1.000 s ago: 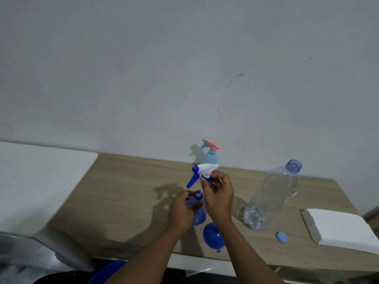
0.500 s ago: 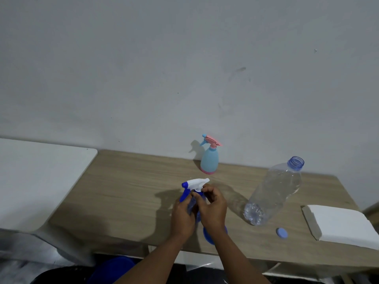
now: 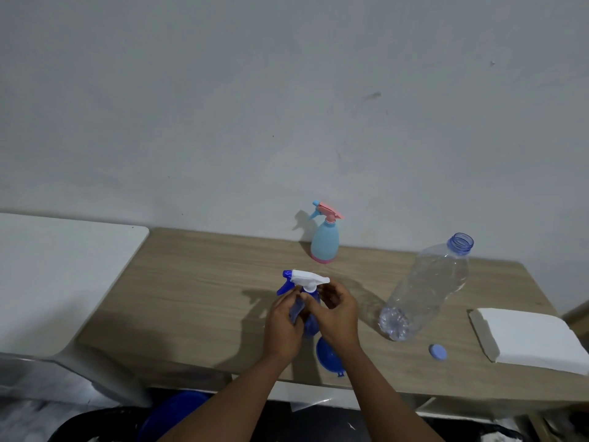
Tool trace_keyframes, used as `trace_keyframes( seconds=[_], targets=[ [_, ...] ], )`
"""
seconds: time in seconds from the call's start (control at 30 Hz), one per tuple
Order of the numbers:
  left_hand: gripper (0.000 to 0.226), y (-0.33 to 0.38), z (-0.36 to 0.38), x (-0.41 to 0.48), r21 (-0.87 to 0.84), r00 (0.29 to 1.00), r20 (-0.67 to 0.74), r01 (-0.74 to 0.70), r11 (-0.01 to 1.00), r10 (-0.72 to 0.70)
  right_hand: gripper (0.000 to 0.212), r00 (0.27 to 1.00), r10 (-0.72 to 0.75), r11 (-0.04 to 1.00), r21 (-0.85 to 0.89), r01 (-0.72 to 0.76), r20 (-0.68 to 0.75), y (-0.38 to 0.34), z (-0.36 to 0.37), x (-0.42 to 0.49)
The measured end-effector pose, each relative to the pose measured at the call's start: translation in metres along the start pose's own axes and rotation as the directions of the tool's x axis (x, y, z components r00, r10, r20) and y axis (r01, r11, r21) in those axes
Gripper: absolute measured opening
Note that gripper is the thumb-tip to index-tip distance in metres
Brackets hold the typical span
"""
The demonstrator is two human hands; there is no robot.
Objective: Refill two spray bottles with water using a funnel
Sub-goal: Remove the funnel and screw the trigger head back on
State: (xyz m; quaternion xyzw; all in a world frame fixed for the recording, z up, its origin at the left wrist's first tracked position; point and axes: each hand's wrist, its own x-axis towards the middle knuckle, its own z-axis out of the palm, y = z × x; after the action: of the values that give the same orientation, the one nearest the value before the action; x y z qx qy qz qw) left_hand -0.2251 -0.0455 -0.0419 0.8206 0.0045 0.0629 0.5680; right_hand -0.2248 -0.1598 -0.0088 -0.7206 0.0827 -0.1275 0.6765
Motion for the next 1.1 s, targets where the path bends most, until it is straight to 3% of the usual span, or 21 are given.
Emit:
trace_keyframes(
  seconds=[0.13,0.27,0.4,0.5,0.6,0.77,0.83,0.97,1.1],
  targets=[
    [0.041,-0.002,-0.001,0.004,-0.003,0.999,0.004,-0.034,0.999,0.034,0.022,0.998,-0.010,0.995,-0.103,0.016,0.060,0.001,0.000,0.008],
    [0.038,-0.003,-0.003,0.006,-0.035,0.997,0.035,-0.062,0.997,0.063,0.036,0.998,0.047,0.997,-0.063,-0.045,0.030,0.001,0.002,0.010],
    [0.039,0.001,-0.006,0.007,-0.088,0.997,0.040,-0.065,0.994,0.069,0.031,0.992,-0.028,0.994,-0.105,0.041,0.124,-0.001,-0.003,0.011],
    [0.040,0.002,-0.007,0.010,-0.096,0.998,0.029,-0.044,0.994,0.047,0.025,0.998,-0.007,0.990,-0.137,0.017,0.069,0.002,0.003,0.014],
    [0.040,0.000,-0.006,0.010,-0.085,0.999,0.026,-0.023,0.996,0.026,0.033,0.999,0.050,0.993,-0.104,-0.049,0.004,0.001,0.008,0.012],
    [0.041,-0.002,-0.006,0.012,-0.063,0.999,0.026,-0.044,0.997,0.046,0.037,0.993,-0.036,0.993,-0.110,0.048,0.112,0.000,-0.003,0.007],
    [0.041,-0.002,-0.006,0.013,-0.047,0.999,0.014,-0.041,0.998,0.041,0.031,0.995,-0.057,0.984,-0.165,0.070,0.085,0.001,0.001,0.007],
    [0.038,-0.002,-0.006,0.015,-0.004,1.000,0.005,-0.017,1.000,0.017,0.028,0.998,0.035,0.994,-0.097,-0.040,-0.051,0.002,0.014,0.007],
    [0.044,-0.001,-0.007,0.014,-0.018,1.000,0.008,-0.014,1.000,0.014,0.032,1.000,-0.008,0.998,-0.058,0.009,0.005,0.001,0.008,0.001]
  ],
)
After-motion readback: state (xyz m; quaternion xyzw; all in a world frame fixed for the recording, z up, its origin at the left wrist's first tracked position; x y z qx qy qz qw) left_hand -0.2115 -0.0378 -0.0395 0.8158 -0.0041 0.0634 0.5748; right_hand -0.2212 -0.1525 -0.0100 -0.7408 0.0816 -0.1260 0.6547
